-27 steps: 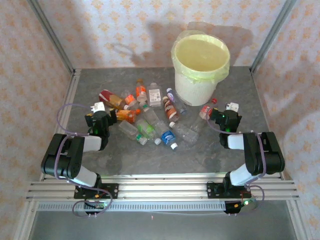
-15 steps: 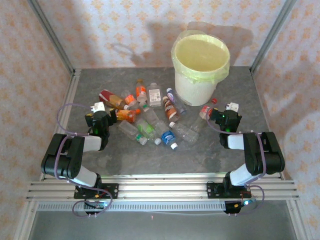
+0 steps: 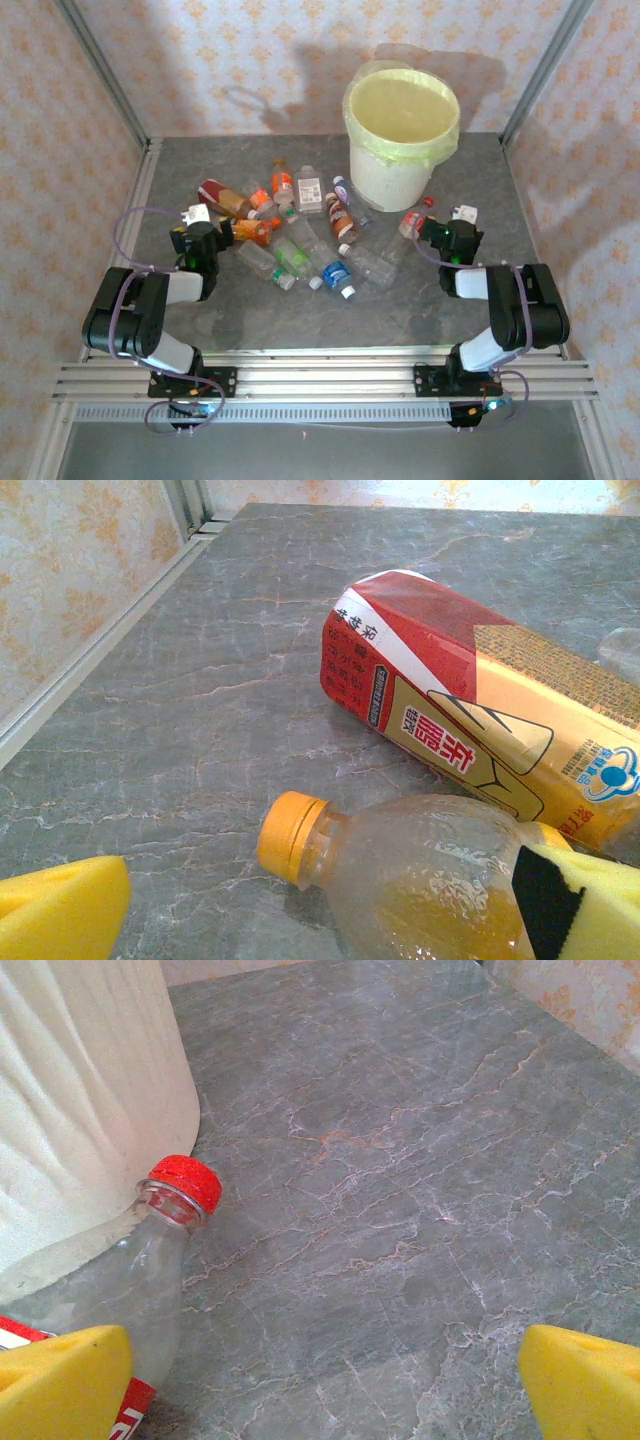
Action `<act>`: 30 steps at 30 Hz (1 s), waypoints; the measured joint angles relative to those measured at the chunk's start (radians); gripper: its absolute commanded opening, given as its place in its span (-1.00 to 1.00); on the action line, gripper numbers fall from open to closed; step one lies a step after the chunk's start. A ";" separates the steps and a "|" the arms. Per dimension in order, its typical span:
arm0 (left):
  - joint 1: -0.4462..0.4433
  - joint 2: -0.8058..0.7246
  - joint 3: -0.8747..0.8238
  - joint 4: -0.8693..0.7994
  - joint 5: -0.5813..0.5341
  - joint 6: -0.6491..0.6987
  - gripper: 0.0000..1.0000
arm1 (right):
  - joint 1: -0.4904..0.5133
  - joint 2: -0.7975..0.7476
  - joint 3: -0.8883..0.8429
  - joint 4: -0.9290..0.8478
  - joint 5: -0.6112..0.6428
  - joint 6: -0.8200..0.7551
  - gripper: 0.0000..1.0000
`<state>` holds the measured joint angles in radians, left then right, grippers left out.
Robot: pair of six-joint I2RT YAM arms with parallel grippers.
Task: Put the plastic bottles in the bin
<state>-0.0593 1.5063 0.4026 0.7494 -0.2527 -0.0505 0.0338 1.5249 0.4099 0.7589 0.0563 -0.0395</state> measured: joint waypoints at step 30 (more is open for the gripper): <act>-0.095 -0.503 0.375 -1.274 0.140 -0.838 1.00 | 0.000 -0.491 0.264 -0.994 -0.167 0.615 0.98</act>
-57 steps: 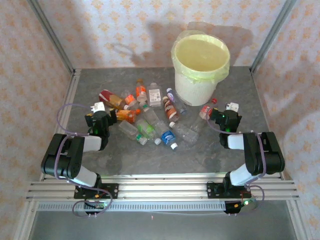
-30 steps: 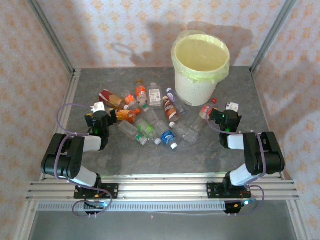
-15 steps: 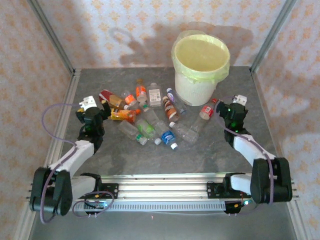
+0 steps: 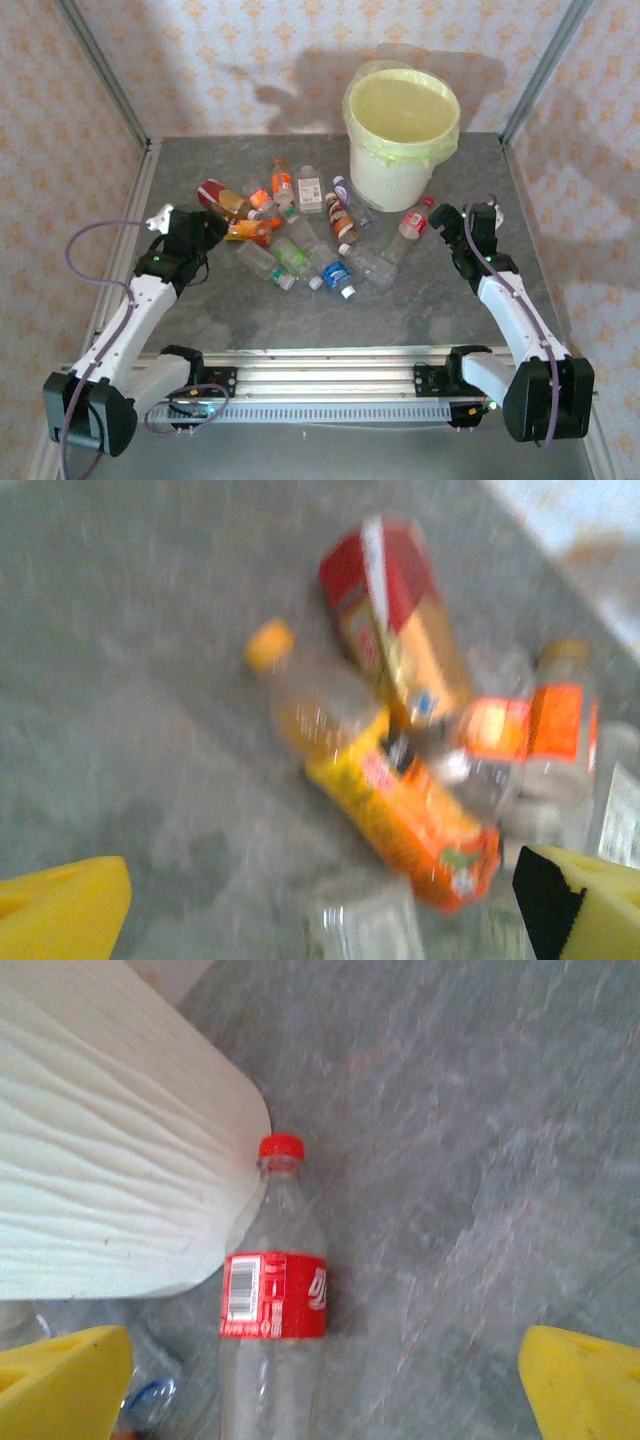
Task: Put the plastic bottles in the bin
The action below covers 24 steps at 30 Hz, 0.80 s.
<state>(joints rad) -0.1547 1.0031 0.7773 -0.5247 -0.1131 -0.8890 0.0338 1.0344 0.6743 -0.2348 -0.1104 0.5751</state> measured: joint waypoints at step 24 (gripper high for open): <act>-0.146 0.424 0.103 -0.053 0.164 -0.187 0.98 | 0.000 -0.039 0.090 -0.200 0.040 -0.072 0.98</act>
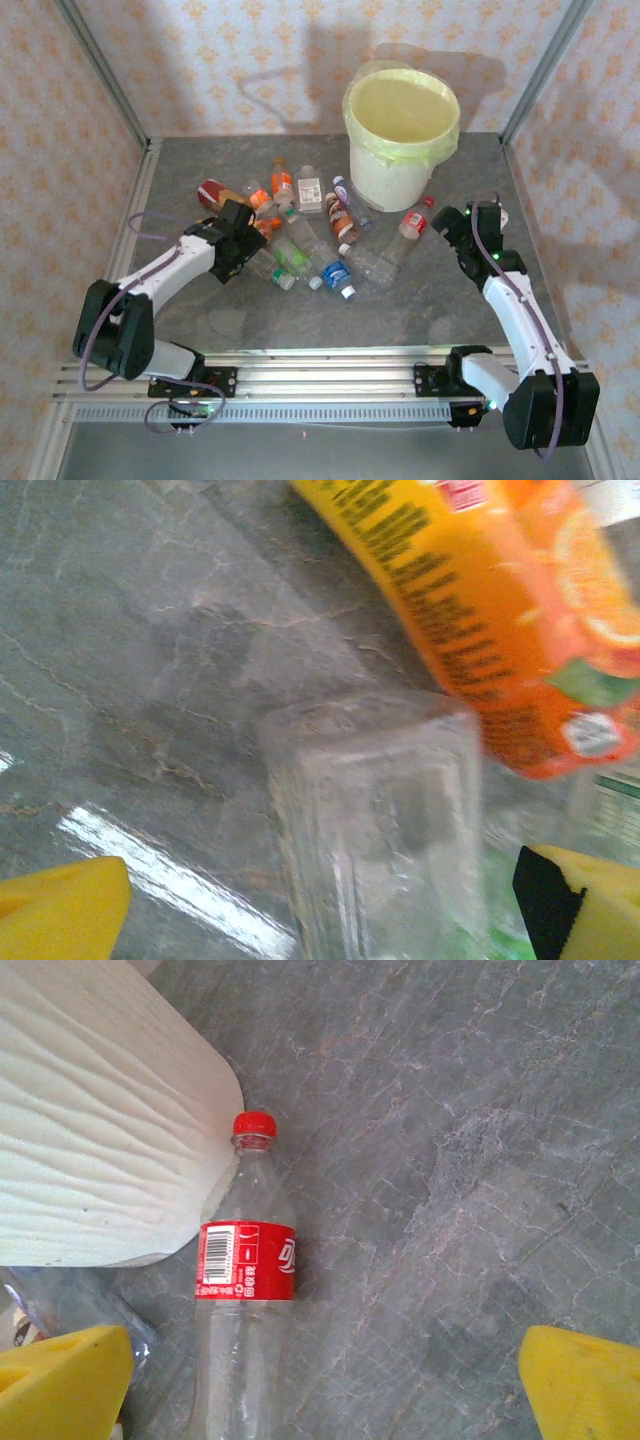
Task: Put the plastic bottles in the bin
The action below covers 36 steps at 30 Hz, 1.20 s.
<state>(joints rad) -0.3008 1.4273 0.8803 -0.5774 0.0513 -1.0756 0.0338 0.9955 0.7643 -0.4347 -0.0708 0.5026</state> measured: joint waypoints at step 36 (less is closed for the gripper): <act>-0.214 -0.254 -0.006 0.294 -0.074 0.187 0.04 | 0.199 -0.168 -0.126 0.375 -0.565 0.002 0.98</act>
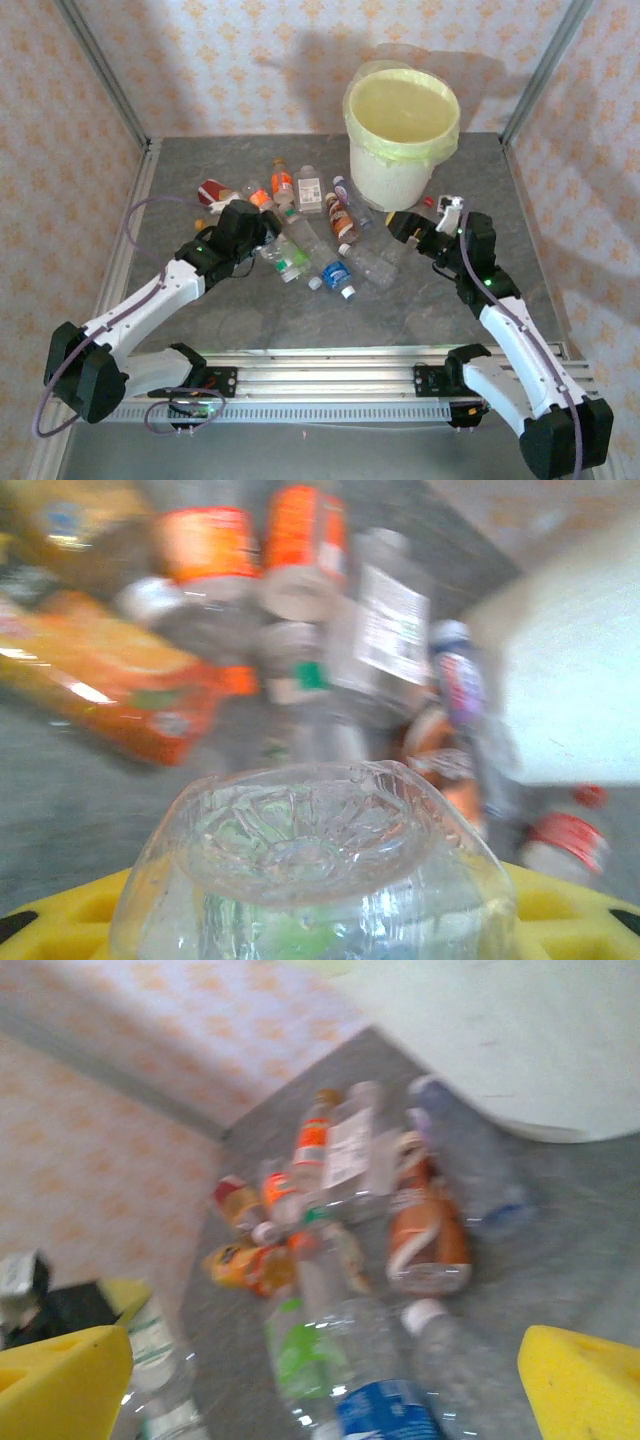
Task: Put the plastic bottles in the bin
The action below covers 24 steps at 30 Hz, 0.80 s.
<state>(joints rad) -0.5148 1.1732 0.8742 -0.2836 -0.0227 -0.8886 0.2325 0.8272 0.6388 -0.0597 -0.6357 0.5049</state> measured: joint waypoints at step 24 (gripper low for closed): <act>-0.208 0.219 0.251 0.226 0.198 0.028 0.03 | 0.391 0.222 0.094 0.196 -0.032 -0.148 0.82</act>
<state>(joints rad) -0.7231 1.3926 1.1252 -0.0578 0.1757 -0.8608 0.6235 1.0492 0.7326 0.1364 -0.6674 0.3569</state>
